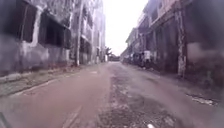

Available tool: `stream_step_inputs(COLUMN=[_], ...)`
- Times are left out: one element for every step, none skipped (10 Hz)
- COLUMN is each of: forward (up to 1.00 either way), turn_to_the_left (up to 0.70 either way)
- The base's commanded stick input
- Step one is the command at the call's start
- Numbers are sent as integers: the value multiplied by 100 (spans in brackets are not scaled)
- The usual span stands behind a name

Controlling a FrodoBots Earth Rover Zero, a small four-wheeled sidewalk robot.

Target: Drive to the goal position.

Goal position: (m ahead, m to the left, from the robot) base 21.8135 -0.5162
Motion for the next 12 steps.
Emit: stream_step_inputs(forward=[70,70,70,70,70,70,70,70,70,70,70,70], turn_to_the_left=[0,0,0,0,0,0,0,0,0,-2,-22,-35])
